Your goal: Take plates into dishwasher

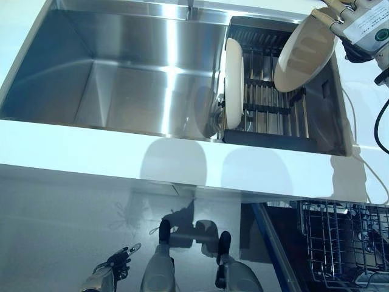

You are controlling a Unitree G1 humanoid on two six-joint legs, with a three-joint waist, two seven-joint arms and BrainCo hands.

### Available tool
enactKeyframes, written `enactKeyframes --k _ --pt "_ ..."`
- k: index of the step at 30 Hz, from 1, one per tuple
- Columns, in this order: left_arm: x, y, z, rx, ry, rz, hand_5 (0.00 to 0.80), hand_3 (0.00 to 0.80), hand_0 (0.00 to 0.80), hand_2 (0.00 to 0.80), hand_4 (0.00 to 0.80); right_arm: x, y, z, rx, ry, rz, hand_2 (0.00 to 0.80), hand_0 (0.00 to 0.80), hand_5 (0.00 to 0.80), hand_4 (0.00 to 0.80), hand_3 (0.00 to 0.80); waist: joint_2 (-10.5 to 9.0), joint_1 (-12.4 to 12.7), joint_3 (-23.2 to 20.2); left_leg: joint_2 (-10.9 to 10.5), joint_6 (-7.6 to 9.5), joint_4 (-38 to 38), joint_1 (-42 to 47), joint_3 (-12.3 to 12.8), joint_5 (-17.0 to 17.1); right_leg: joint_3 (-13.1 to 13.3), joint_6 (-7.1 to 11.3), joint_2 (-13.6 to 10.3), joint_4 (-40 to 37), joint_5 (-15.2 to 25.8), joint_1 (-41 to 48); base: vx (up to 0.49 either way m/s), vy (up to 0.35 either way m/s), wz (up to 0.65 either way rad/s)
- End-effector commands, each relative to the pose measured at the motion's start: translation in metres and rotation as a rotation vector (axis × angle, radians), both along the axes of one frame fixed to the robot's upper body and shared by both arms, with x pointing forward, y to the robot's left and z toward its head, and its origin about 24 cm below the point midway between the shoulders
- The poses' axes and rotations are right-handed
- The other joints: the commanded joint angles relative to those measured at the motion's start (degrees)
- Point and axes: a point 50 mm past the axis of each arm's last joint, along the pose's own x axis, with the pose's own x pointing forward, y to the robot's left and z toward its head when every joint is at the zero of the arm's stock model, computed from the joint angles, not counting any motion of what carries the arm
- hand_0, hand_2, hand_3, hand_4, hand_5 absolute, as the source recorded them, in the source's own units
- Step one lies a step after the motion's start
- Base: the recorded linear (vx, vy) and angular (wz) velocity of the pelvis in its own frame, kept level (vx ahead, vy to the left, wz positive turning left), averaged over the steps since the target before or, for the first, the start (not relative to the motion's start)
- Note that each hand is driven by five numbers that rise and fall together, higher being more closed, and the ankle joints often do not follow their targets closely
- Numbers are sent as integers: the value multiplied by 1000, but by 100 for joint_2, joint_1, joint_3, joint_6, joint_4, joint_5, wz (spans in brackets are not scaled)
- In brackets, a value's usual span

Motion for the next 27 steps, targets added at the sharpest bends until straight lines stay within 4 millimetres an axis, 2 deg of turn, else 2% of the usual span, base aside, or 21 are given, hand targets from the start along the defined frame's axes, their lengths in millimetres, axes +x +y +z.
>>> enactKeyframes --k 1,27 --pt "-4 -2 -3 -21 2 15 0 0 0 0 0 -6 4 26 -40 -83 -3 0 0 0 0 0 -143 62 -108 -18 71 -21 15 -211 -264 198 330 -234 -9 351 -313 0 0 0" --pt "1 -4 0 -63 -44 31 0 0 0 0 0 -2 14 25 -148 -60 -17 0 0 0 0 0 -110 113 90 -33 82 -21 -88 -222 -238 142 305 -231 -9 379 -415 0 0 0"
